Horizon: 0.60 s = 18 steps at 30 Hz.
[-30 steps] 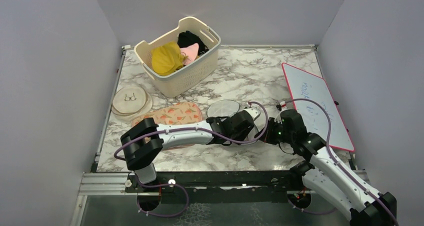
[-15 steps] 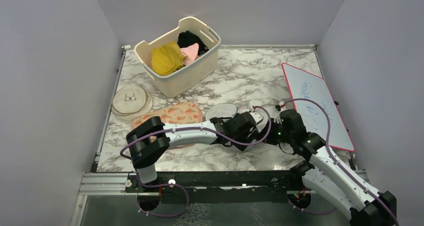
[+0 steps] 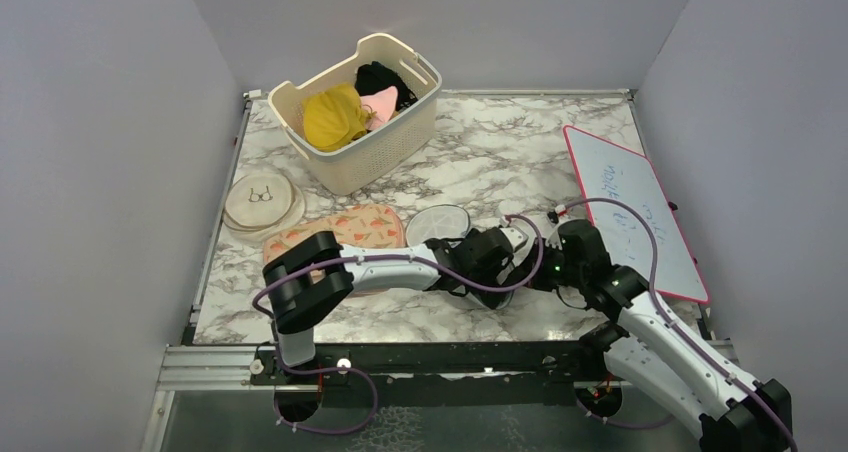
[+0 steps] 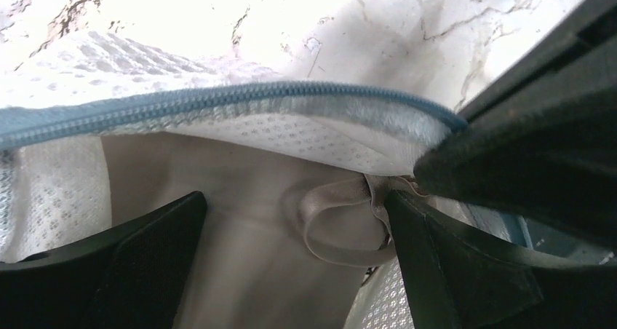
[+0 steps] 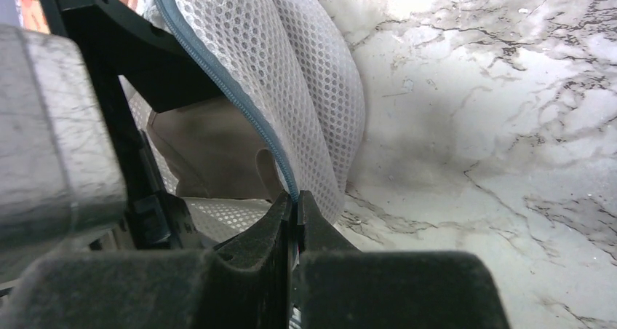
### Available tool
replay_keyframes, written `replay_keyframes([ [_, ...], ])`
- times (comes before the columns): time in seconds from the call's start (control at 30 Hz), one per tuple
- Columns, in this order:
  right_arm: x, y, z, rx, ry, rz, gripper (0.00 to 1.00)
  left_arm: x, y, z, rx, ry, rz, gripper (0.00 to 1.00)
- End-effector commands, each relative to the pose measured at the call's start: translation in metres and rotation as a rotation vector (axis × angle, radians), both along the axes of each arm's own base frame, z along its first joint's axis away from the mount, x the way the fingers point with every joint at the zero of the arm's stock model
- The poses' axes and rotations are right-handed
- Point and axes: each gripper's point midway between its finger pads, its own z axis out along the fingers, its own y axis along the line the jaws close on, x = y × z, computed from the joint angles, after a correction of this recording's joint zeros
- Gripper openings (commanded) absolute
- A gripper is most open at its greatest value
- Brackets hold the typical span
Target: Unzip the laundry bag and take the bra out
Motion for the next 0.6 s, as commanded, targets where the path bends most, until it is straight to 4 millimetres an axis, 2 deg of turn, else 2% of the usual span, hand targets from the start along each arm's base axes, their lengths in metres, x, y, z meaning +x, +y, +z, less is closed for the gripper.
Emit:
replay_keyframes([
  [0.0,0.001,0.007,0.001,0.031,-0.016,0.029,0.01,-0.005,0.019,-0.050,0.136,0.018,0.020,0.91],
  [0.1,0.001,0.008,-0.001,0.034,-0.011,0.035,0.01,0.001,0.029,-0.061,0.199,-0.019,0.044,0.78],
  [0.23,0.000,0.009,-0.003,0.036,-0.008,0.039,0.01,0.006,0.031,-0.050,0.194,-0.050,0.070,0.50],
  [0.37,-0.001,0.010,-0.006,0.046,-0.009,0.044,0.01,0.012,0.028,-0.019,0.139,-0.091,0.085,0.24],
  [0.5,-0.001,0.012,-0.014,0.048,0.004,0.053,0.01,0.015,0.023,0.018,0.055,-0.121,0.096,0.11],
  [0.57,-0.001,0.014,-0.017,0.050,0.013,0.059,0.01,0.014,0.021,0.043,-0.009,-0.136,0.097,0.06],
])
